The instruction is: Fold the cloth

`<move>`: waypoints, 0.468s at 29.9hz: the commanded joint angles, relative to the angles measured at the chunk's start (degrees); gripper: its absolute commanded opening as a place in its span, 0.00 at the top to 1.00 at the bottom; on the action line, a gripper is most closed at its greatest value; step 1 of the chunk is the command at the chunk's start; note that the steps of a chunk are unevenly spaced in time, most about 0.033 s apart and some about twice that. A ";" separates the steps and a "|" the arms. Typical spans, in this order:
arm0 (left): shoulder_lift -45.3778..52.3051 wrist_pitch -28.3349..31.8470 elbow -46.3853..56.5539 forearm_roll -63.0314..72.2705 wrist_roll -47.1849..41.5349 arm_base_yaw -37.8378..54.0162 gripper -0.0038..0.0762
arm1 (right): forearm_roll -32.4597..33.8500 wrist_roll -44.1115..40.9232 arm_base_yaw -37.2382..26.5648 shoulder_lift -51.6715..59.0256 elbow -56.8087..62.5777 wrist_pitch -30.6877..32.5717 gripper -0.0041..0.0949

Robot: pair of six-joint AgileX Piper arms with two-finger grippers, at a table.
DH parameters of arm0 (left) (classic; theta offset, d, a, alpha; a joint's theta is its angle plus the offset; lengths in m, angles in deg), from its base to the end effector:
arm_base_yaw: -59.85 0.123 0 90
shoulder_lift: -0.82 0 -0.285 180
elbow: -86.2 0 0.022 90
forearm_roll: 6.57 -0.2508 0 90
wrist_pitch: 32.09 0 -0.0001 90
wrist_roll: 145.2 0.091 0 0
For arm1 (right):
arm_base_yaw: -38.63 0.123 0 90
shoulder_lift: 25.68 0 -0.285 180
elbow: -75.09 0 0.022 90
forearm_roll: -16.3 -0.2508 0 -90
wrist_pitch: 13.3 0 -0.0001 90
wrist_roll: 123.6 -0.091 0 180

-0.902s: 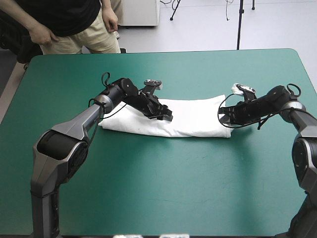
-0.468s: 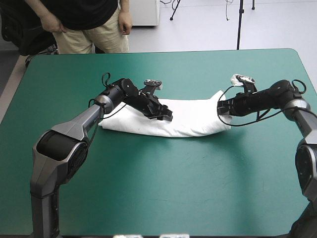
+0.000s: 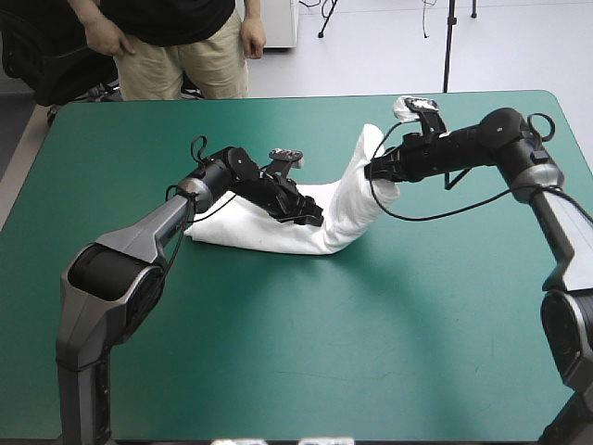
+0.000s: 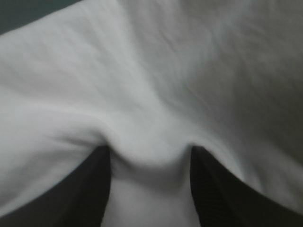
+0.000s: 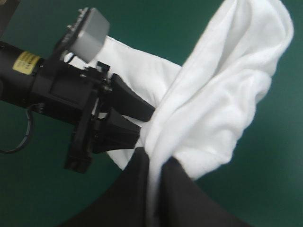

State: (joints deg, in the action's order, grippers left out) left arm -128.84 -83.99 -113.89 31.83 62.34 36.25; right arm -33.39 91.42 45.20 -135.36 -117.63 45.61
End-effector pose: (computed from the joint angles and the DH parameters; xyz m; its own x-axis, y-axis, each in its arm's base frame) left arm 0.4033 -0.2248 0.2074 -0.8132 0.3799 -0.4409 0.5629 0.7058 -0.4302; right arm 0.3787 0.1035 0.3270 -0.7716 -0.1380 -0.6210 -0.5190 0.7010 0.4892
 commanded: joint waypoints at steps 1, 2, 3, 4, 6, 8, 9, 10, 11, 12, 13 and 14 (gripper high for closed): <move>2.31 0.36 -0.28 0.87 -0.47 -0.89 0.47 | 0.24 -2.70 2.85 3.17 -4.64 -0.85 0.97; 2.81 0.59 -0.28 0.87 -0.47 -0.77 0.47 | 1.38 -3.60 3.35 3.17 -5.22 -1.16 0.97; 3.34 0.59 -0.28 0.72 -0.47 -0.44 0.47 | 2.34 -4.29 3.85 3.17 -5.56 -1.64 0.97; 4.11 0.59 -0.28 0.61 -0.47 -0.29 0.47 | 2.85 -4.70 4.01 3.17 -5.68 -1.64 0.97; 6.91 0.71 -0.28 -0.76 -0.47 0.78 0.47 | 4.02 -5.61 4.29 3.04 -5.91 -1.75 0.97; 10.76 0.71 -0.52 -2.59 -0.47 2.31 0.47 | 4.02 -6.15 4.33 2.82 -5.91 -1.64 0.97; 12.42 0.33 -0.86 -3.67 -0.59 3.28 0.47 | 4.02 -6.84 4.33 2.69 -6.08 -1.64 0.97; 14.65 -0.62 -1.53 -4.95 -1.14 4.40 0.47 | 4.02 -6.84 4.33 2.58 -6.30 -1.64 0.97; 16.92 -1.87 -2.35 -6.03 -2.03 5.65 0.47 | 4.02 -7.07 4.42 2.56 -6.41 -1.64 0.97; 19.12 -3.10 -3.19 -7.24 -2.87 6.63 0.47 | 3.89 -7.21 4.54 2.42 -6.54 -2.01 0.97; 21.31 -4.95 -4.38 -8.34 -3.06 8.00 0.47 | 4.26 -7.62 5.03 2.06 -7.06 -2.01 0.97; 23.49 -6.86 -5.57 -9.64 -3.42 9.26 0.47 | 4.54 -8.32 5.38 1.94 -7.54 -1.88 0.97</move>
State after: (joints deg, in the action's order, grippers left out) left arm -114.49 -87.76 -115.07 23.34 60.46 42.60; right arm -26.75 84.12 49.75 -135.75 -122.24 45.21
